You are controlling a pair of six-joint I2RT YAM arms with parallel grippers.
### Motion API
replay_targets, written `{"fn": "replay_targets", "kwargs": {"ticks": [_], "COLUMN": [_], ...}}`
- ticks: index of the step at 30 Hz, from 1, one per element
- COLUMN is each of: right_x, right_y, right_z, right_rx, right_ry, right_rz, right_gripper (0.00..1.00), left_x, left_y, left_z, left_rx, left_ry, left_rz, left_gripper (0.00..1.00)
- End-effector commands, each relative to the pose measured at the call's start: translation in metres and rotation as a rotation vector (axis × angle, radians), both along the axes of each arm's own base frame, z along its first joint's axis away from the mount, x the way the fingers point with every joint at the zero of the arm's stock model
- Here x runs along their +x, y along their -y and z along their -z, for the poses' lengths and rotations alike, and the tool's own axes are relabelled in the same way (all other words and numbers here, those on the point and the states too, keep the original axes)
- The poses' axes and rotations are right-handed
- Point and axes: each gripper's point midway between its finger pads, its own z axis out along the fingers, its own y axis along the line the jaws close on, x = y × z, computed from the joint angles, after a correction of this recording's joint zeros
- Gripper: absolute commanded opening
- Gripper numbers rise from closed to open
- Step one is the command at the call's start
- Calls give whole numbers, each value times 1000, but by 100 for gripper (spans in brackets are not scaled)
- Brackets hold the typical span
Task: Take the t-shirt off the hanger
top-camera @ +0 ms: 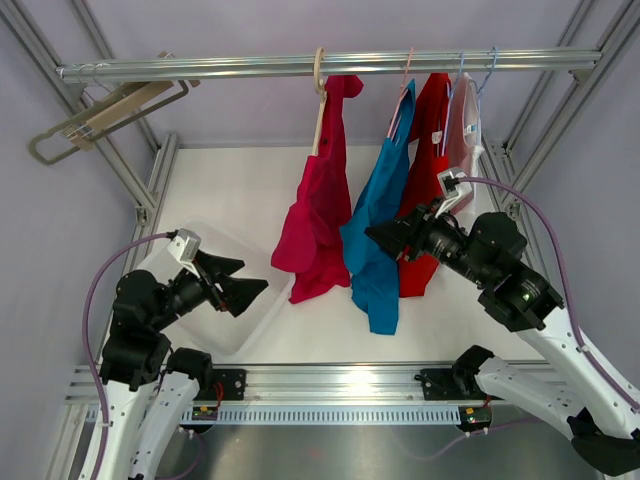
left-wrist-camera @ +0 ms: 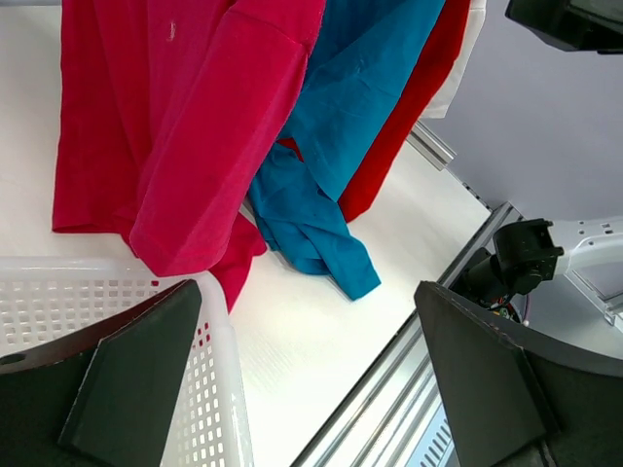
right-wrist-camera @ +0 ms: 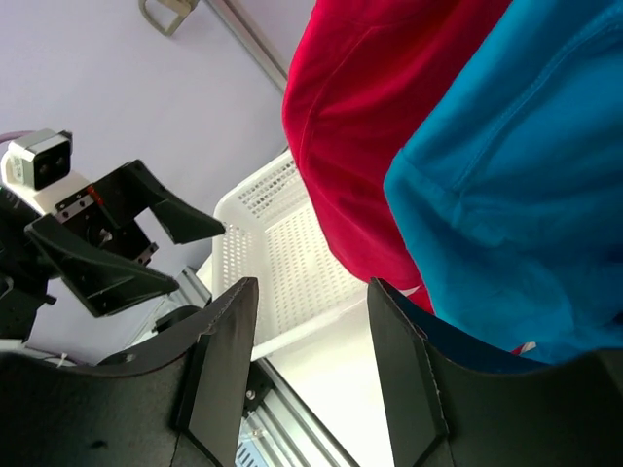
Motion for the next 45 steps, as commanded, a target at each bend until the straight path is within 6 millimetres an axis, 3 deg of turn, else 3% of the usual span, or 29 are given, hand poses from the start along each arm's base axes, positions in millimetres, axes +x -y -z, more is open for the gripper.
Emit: {"fn": "replay_targets", "kwargs": {"ticks": [1,4,5,6,7,8,9,12,13,14,17,19,20,21,23,24,25,30,39,42,45], "right_x": [10,24,29,31,40,49,61,80,98,105,140,158,164,165,180,180,190,207,219,220,222], "right_y": [2,3,3,4,-2,0,-2,-7,-6,-11,-22,-37,-43,-45,-59,-62,-71,-90,-89,-84,-82], "right_z": [-31,-52,-56,-72,-72,-77,-90,-107,-118,-120,-128,-130,-126,-136,-121,-128,-114,-90,-48,-46,-45], "right_rx": [3,11,12,33,21,18,22,7,-2,-33,-104,-130,-145,-136,-172,-163,-194,-288,-414,-428,-456], "right_ry": [64,100,103,127,117,122,139,165,168,178,172,165,155,159,139,143,127,102,61,64,74], "right_rz": [45,101,116,126,138,181,223,298,384,404,506,536,545,557,582,581,593,609,651,677,687], "right_gripper": [59,58,52,47,41,27,3,1,1,2,24,48,53,56,60,61,61,58,47,38,37], "left_x": [-8,-6,-4,-1,2,3,6,9,9,9,11,10,10,10,11,10,10,7,7,7,8], "left_y": [4,2,0,-2,-3,-5,-6,-10,-10,-11,-13,-13,-13,-13,-14,-13,-13,-11,-12,-11,-11], "left_z": [-16,-9,-4,-2,1,4,9,15,15,15,17,17,17,17,18,18,19,17,17,18,18], "left_rx": [-7,6,18,26,33,36,40,43,42,42,40,38,37,36,38,36,36,33,31,31,32], "left_ry": [58,59,51,50,44,37,28,23,27,30,27,30,31,30,25,27,24,34,33,30,27], "left_rz": [43,29,18,-1,-13,-25,-39,-67,-72,-79,-94,-98,-98,-101,-102,-99,-99,-87,-91,-89,-91], "left_gripper": [99,99,99,99,99,99,99,99,95,84,71,73,74,75,78,79,80,80,80,80,80]}}
